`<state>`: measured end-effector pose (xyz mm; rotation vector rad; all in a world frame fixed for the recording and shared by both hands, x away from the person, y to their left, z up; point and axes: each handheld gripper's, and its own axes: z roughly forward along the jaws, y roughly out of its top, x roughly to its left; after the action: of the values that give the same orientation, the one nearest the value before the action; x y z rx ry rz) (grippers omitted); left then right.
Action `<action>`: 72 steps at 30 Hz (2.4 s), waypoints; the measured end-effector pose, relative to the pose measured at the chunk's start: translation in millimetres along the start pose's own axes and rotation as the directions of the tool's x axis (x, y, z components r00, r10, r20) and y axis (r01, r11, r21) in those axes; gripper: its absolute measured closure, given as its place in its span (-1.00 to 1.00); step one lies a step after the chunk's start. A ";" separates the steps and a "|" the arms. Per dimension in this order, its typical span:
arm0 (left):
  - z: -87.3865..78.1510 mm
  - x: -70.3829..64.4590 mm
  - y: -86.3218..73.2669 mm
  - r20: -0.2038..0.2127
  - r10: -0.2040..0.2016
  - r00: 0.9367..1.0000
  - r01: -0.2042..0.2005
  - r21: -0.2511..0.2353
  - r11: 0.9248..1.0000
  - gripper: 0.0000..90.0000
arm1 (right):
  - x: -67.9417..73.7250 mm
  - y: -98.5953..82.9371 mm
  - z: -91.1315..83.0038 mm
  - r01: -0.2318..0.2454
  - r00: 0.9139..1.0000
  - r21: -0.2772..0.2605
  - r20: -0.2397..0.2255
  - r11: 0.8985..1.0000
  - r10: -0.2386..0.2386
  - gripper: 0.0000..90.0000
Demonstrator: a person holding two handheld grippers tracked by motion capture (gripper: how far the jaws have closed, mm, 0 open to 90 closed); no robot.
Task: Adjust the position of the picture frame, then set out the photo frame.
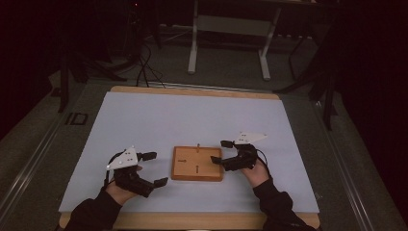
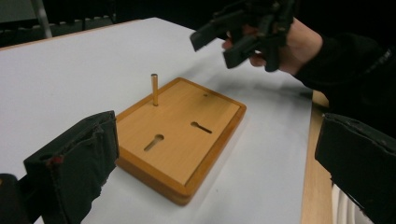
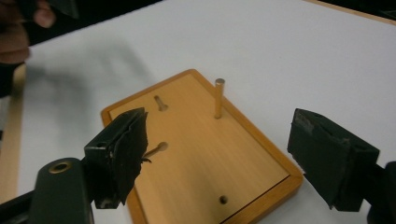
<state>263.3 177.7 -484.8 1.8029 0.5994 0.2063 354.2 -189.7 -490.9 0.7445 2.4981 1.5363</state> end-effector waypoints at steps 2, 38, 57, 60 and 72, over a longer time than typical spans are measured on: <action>5.9 0.6 2.4 0.004 0.011 1.000 -0.011 0.009 1.000 -0.99 | 1.6 -4.1 -3.1 -0.006 1.000 -0.014 0.004 1.000 0.006 -0.57; 108.9 39.2 23.9 -0.089 0.015 0.996 0.004 0.212 0.977 -0.37 | 35.3 -33.6 -47.5 0.043 0.998 -0.095 0.047 0.995 -0.039 -0.71; 146.4 50.3 29.5 -0.092 0.014 0.996 0.012 0.282 0.959 0.34 | 33.1 -39.4 -43.1 0.022 1.000 -0.064 0.000 0.998 -0.022 -0.69; 149.4 50.3 29.8 -0.094 0.012 0.995 0.016 0.288 0.957 0.40 | 33.2 -39.5 -42.6 0.023 1.000 -0.059 0.001 0.998 -0.023 -0.69; 152.5 50.2 30.9 -0.091 0.030 0.995 -0.002 0.297 0.955 0.62 | 34.0 -40.5 -41.0 0.031 1.000 -0.042 0.003 0.999 -0.031 -0.69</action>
<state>381.1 67.6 -512.6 2.0977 0.7132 0.2228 296.4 -221.8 -501.0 0.6978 2.4560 1.5709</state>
